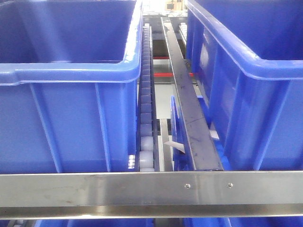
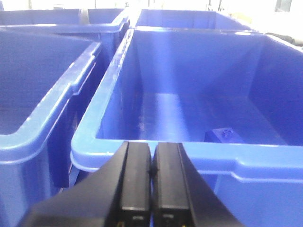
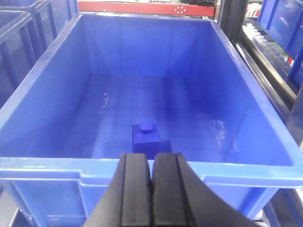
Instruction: Pick and sort blue part to right shelf
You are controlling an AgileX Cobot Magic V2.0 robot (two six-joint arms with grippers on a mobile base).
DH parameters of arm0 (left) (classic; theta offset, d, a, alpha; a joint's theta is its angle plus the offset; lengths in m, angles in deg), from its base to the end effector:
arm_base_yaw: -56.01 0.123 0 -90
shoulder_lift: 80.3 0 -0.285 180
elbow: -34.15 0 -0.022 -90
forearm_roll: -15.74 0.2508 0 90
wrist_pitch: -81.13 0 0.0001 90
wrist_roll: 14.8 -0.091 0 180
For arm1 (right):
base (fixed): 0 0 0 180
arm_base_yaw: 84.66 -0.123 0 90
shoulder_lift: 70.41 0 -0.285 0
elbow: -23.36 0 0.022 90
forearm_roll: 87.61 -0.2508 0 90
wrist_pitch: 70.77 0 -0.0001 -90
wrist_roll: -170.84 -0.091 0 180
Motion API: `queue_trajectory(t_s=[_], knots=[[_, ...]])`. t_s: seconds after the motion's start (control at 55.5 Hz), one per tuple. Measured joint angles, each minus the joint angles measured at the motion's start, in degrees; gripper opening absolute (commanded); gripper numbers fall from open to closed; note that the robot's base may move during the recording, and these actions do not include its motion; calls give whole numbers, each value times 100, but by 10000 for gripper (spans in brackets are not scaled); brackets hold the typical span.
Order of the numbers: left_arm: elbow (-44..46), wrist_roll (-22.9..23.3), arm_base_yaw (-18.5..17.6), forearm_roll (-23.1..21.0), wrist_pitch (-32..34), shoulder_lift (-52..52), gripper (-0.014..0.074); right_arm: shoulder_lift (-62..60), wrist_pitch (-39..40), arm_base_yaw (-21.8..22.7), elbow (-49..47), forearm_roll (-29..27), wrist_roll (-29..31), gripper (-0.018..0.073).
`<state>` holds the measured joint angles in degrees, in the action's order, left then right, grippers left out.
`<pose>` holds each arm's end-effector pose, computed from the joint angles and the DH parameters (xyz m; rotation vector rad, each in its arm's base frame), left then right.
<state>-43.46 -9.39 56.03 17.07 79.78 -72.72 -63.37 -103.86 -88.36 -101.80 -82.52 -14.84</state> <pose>0.0564 0.0001 0.2089 -0.0545 1.5097 -0.0564 0.0188 -0.0032 0.2877 0.0038 1.6557 0.0277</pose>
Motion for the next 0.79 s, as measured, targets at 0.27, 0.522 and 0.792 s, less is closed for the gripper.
queue_trajectory(t_s=[0.27, 0.522, 0.792], knots=[[0, 0, 0, 0, 14, 0, 125, 0, 0, 0, 0, 0, 0, 50], [0, 0, 0, 0, 14, 0, 125, 0, 0, 0, 0, 0, 0, 50], [0, 0, 0, 0, 14, 0, 125, 0, 292, 0, 248, 0, 0, 50]])
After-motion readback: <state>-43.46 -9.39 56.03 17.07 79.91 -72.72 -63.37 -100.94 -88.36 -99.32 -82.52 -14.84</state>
